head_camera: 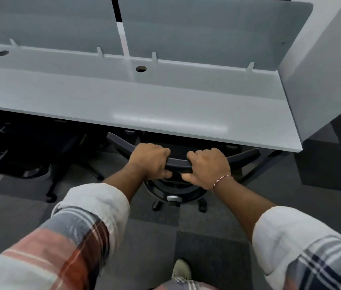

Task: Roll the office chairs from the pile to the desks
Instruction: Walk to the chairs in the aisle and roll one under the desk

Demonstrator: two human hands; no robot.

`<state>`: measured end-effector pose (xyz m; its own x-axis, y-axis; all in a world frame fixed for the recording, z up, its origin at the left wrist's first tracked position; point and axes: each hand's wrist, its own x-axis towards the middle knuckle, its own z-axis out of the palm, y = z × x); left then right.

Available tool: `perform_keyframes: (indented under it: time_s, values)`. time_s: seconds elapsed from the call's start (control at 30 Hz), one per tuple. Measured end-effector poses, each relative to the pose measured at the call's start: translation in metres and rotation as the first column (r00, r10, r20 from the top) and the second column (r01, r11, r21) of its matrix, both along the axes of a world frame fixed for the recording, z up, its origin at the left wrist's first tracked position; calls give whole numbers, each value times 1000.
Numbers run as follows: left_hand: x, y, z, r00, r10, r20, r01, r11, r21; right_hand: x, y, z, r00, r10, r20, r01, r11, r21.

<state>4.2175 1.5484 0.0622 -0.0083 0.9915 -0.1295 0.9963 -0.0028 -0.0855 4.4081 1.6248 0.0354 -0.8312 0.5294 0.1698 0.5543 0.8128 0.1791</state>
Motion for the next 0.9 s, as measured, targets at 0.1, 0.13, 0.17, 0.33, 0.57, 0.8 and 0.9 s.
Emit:
perform_keyframes:
  time_s: [0.1, 0.13, 0.17, 0.33, 0.57, 0.8, 0.9]
  values:
    - [3, -12, -8, 999, 32, -23, -29, 994, 103, 0, -15, 2, 996, -77, -46, 78, 997, 3]
    - [5, -16, -12, 998, 48, -31, -43, 988, 151, 0, -19, 3, 992, -115, -57, 116, 993, 14]
    - [8, -21, -17, 998, 63, -24, -57, 978, 201, 1, -23, 4, 986, -152, -60, 154, 988, 21]
    - [19, -47, -34, 998, 62, 17, -64, 931, 360, 3, -52, -2, 951, -301, -65, 300, 954, -18]
    - [39, -106, -57, 1000, -12, 25, 4, 962, 274, 25, -118, -21, 912, -402, -86, 386, 909, -157]
    - [57, -165, -77, 980, -196, 28, 189, 970, 151, 64, -197, -47, 832, -548, -83, 525, 827, -202]
    - [74, -184, -86, 960, -275, 47, 267, 955, 130, 85, -231, -51, 793, -605, -64, 583, 786, -204]
